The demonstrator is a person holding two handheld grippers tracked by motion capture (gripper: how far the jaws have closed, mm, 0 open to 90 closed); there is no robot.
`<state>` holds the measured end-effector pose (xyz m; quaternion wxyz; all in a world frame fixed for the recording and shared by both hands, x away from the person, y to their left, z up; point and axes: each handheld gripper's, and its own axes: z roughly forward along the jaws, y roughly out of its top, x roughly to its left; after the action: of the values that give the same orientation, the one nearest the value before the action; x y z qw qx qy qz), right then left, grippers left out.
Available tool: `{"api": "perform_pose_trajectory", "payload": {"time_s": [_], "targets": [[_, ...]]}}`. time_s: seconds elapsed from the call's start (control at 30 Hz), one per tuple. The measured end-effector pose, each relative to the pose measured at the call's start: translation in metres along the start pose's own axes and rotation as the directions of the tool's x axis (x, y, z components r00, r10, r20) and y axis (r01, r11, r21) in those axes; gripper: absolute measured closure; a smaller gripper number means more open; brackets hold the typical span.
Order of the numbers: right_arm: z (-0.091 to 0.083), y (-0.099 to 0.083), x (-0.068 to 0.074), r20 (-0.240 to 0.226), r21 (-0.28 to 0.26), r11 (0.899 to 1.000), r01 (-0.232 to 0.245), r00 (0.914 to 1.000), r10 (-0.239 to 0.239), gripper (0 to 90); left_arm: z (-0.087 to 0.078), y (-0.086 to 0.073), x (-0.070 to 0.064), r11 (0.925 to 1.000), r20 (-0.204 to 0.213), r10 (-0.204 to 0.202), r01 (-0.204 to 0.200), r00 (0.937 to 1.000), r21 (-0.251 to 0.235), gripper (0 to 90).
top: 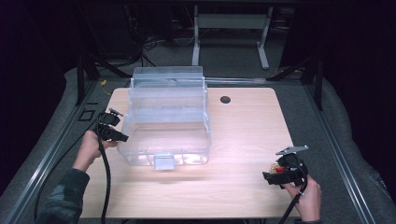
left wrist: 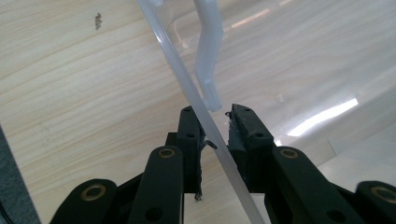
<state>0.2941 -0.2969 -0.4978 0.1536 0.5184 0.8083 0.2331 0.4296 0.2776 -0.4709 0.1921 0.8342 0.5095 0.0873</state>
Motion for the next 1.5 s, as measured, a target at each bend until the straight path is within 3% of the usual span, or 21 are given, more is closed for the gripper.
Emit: {"api": "perform_pose_trajectory", "payload": {"time_s": [0.53,0.83,0.93,1.17,1.2,1.23,1.5], "targets": [[0.001,-0.008,-0.007,-0.010,0.004,1.000,-0.028,0.9996,0.028,10.2,0.010,0.018,-0.037,0.9978,0.025,0.065,-0.065,0.9976,0.013,70.2],[0.002,-0.007,-0.006,0.020,0.016,1.000,-0.022,0.9996,0.022,10.3,0.017,0.031,-0.058,0.9945,0.033,0.100,-0.101,0.9944,0.026,69.2],[0.002,-0.007,-0.009,-0.001,0.012,1.000,-0.027,0.9996,0.027,10.3,0.019,0.035,-0.064,0.9929,0.037,0.114,-0.115,0.9928,0.030,68.8],[0.002,-0.008,-0.012,-0.024,0.020,0.999,-0.025,0.9994,0.026,10.6,0.022,0.041,-0.074,0.9917,0.043,0.124,-0.126,0.9913,0.029,68.3],[0.002,-0.009,-0.014,-0.021,0.020,0.999,-0.028,0.9994,0.029,10.7,0.022,0.042,-0.075,0.9913,0.045,0.127,-0.128,0.9909,0.031,68.2],[0.002,-0.009,-0.014,0.014,0.022,0.999,-0.032,0.9994,0.032,11.0,0.023,0.043,-0.076,0.9913,0.046,0.127,-0.129,0.9908,0.029,68.1],[0.005,-0.010,-0.021,0.009,0.032,0.999,-0.041,0.9991,0.041,11.0,0.028,0.051,-0.084,0.9909,0.071,0.130,-0.132,0.9890,0.027,67.0]]}}
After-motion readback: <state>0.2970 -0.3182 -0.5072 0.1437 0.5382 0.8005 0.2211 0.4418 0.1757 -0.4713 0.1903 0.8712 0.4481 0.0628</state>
